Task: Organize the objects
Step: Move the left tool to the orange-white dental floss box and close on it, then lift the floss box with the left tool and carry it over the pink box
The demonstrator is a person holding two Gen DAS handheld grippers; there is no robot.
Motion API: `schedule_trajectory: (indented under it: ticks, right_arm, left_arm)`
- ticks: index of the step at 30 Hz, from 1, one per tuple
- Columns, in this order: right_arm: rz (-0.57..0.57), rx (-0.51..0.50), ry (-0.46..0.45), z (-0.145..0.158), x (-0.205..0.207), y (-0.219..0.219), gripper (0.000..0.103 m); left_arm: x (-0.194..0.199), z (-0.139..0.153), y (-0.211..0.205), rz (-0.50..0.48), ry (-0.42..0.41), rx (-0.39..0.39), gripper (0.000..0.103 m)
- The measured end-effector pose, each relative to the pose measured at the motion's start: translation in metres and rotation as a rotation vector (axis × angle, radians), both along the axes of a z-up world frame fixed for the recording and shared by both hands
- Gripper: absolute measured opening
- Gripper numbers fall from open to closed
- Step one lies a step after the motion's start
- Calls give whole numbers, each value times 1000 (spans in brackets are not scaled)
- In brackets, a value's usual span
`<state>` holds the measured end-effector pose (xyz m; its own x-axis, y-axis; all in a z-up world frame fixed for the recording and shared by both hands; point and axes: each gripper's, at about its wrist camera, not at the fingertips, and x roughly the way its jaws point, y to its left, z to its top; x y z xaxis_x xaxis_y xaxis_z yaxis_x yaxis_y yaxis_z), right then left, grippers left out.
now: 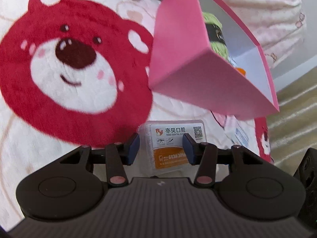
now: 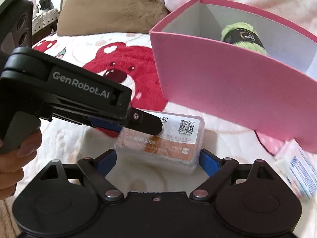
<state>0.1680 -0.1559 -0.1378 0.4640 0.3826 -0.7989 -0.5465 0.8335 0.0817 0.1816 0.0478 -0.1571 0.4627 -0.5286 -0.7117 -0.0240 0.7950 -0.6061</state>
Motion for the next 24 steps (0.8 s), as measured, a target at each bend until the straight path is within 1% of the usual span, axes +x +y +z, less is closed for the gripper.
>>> schedule_trajectory:
  ticks: [3,7,11,13,15,18,20,24]
  right_arm:
    - [-17,21,40,4,-9,-10,94]
    - [-7,21,67,-2,-17,-16,94]
    - [-20,32,60,-8,-12,-12,96]
    - [-21,13,22,-12,-15,-12,95]
    - [-19,-1,-3,-17,-18,-14,97]
    - [-32,7,-14,-14,-22,-17,95]
    - [-32,8,-2,-10,-24,-20,95]
    - [-9,0,5,2,-33,-26,95]
  left_arm:
    - [-8,-1,-5,-13,13,-4,46]
    - [-11,-2,-14,-42,22,34,46]
    - [-10,-2,-16,-55,12,48,46]
    - [-9,-3,-15,-58,12,45,46]
    - [-10,-3,-15,-56,7,47,46]
    - [-13,2,-18,-69,-20,69,46]
    - [-18,6,-22,-81,-25,86,46]
    - [-34,21,-29,-105,-50,111,44]
